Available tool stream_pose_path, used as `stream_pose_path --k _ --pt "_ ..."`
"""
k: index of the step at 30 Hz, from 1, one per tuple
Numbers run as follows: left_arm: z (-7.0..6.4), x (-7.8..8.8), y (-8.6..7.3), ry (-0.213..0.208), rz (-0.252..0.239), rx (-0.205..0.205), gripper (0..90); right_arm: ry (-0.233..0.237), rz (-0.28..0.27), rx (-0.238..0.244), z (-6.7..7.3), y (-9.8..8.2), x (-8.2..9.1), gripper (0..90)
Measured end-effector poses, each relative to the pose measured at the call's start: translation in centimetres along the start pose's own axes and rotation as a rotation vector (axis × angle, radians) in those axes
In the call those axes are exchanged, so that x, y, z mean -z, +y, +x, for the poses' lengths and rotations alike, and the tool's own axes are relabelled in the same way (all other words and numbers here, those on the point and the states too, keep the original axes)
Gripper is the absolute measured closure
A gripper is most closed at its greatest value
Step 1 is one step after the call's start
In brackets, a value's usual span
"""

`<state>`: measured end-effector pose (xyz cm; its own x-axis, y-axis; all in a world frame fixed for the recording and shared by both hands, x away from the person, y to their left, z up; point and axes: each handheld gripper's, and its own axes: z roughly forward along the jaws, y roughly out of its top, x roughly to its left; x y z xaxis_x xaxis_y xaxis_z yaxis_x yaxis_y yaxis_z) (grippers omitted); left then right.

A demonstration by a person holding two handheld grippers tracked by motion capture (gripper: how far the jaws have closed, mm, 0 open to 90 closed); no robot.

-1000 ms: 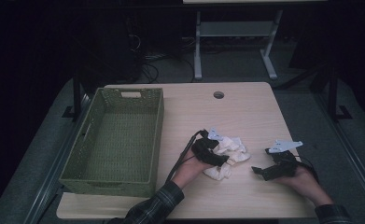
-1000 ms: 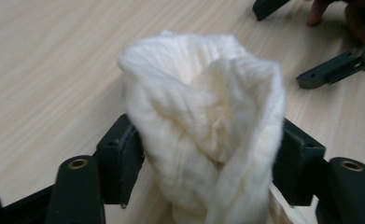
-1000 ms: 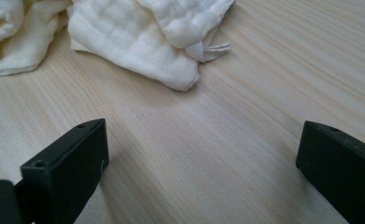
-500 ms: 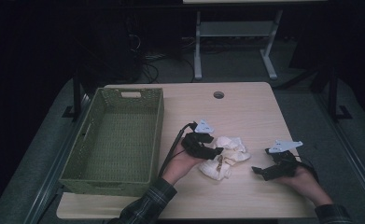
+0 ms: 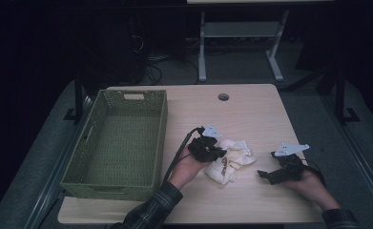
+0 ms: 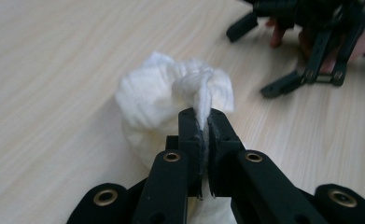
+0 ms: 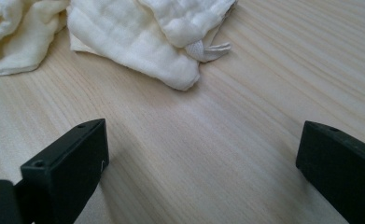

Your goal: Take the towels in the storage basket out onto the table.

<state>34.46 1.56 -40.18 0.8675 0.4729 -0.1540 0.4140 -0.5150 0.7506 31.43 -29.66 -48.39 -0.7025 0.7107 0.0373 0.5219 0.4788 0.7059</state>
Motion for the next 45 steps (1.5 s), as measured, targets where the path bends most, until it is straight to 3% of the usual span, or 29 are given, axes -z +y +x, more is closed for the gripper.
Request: stream_pose_path --k 7,12,17,22,26,31,34,36,40,45 --pt "0.8 2.2 2.1 0.06 -0.056 -0.002 85.4 0.0 -0.002 0.0 0.0 0.0 0.0 1.8" --pt "2.6 3.1 3.1 0.15 -0.09 0.063 85.3 0.0 -0.002 0.001 0.0 0.0 0.0 1.8" --pt "4.6 1.8 2.9 0.224 -0.074 0.13 84.4 0.0 -0.001 0.002 0.0 0.0 0.0 1.8" --pt "5.1 -0.5 1.9 0.28 -0.012 0.152 77.0 0.0 -0.001 0.001 0.0 0.0 0.0 1.8" --pt "5.4 -1.5 1.0 0.297 0.024 0.165 58.6 0.005 0.001 0.006 -0.1 0.0 0.0 1.8" --pt "4.8 -0.4 1.1 0.312 -0.003 0.162 41.5 0.006 0.011 0.007 -0.1 0.1 0.0 1.9" --pt "4.4 0.3 0.8 0.295 -0.006 0.153 37.1 0.015 0.055 0.016 0.0 0.5 0.2 4.6" --pt "4.1 0.9 0.5 0.281 -0.009 0.145 35.8 0.027 0.055 0.024 0.1 0.6 0.4 13.7" --pt "3.1 1.4 -0.5 0.249 -0.026 0.153 34.2 0.035 0.073 0.043 0.4 1.0 0.5 19.8" --pt "1.9 1.7 -2.2 0.228 -0.032 0.128 32.8 0.038 0.047 0.042 0.3 1.9 1.0 27.9"
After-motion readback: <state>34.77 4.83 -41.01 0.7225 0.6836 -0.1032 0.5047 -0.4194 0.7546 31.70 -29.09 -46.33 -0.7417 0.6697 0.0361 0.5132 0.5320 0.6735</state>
